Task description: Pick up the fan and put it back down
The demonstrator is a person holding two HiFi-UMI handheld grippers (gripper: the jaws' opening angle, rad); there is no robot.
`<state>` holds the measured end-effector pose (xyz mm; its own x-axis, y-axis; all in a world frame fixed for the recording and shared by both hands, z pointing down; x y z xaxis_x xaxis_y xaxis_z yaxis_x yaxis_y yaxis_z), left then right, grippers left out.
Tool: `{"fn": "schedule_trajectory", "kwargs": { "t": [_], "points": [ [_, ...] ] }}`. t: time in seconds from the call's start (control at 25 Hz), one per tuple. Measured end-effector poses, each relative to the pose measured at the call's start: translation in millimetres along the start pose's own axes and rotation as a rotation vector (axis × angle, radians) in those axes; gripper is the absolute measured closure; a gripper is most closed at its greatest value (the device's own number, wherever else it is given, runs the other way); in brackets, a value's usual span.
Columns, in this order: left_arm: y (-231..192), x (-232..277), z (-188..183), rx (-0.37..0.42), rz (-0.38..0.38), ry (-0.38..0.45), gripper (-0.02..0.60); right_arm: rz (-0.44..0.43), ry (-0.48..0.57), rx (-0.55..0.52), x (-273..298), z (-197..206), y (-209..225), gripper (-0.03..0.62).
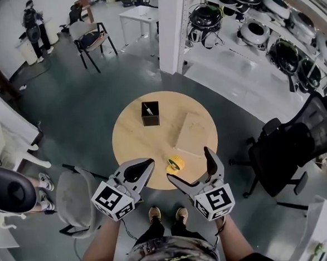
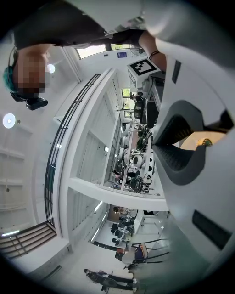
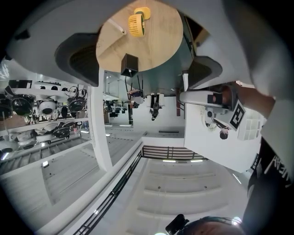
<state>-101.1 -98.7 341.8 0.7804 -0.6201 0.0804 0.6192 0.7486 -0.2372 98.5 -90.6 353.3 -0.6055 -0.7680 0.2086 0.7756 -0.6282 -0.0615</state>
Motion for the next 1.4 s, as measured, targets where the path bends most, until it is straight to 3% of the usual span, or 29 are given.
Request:
{"fn": "schedule_trajectory", "kwargs": {
  "t": [0.2, 0.32, 0.84, 1.24, 1.4],
  "points": [
    [1.6, 4.0, -3.9, -0.001, 0.009, 0.0, 0.565, 0.001, -0.003, -0.009, -3.8, -3.6, 3.9, 0.013],
    [2.3, 6.4, -5.2, 0.001, 0.015, 0.002, 0.565, -0.008, 0.0, -0.021, -5.4, -5.5, 3.1, 0.048],
    [-0.7, 15.4, -12.2, 0.014, 0.018, 0.014, 0.566, 0.006, -0.01, -0.076, -4.6, -10.2, 6.5, 0.375],
    [-2.6, 14.9, -17.6, 0.019, 0.005, 0.023, 0.565, 0.028, -0.016, -0.087, -1.8, -13.2, 8.1, 0.559],
    [-3.5, 14.7, -18.5, 0.018, 0.004, 0.023, 0.566, 0.024, -0.014, -0.083, -0.2, -13.4, 7.0, 0.591]
  ]
}}
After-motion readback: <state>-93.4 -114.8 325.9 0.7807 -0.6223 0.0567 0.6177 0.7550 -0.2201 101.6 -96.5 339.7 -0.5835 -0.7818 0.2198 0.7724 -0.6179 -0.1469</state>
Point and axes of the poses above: the fingertips, and each gripper's own axes: x forward along the fingers, y to its right, z out of its underside, the point moved 8 cm from there along -x, backward along the fingers, and after that the axes turned 6 degrees about -x, right-handed, at the moved point
